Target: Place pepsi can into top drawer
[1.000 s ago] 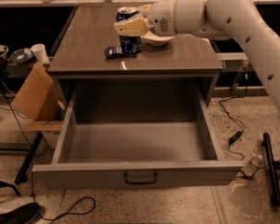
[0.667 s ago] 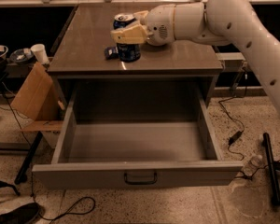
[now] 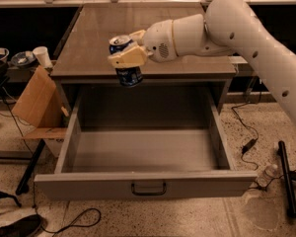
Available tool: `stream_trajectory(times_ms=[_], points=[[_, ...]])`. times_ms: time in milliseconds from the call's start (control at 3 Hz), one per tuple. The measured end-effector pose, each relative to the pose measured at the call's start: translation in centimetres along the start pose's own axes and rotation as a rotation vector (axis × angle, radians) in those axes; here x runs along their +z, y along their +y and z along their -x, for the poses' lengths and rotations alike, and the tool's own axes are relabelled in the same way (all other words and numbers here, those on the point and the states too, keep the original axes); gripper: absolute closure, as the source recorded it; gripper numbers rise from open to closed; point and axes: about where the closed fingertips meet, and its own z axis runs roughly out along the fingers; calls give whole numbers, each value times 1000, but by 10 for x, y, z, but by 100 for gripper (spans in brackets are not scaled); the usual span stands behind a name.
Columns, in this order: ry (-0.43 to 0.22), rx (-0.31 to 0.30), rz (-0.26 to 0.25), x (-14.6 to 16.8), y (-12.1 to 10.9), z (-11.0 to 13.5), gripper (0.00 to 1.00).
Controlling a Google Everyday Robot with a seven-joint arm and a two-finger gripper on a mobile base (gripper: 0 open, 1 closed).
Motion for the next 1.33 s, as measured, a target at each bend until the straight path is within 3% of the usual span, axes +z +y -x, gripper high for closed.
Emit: stream_trajectory(times_ms=[333, 667, 1333], points=[[164, 23, 22, 38, 17, -36, 100], [288, 31, 15, 62, 26, -63, 100], [698, -29, -46, 104, 43, -120, 100]])
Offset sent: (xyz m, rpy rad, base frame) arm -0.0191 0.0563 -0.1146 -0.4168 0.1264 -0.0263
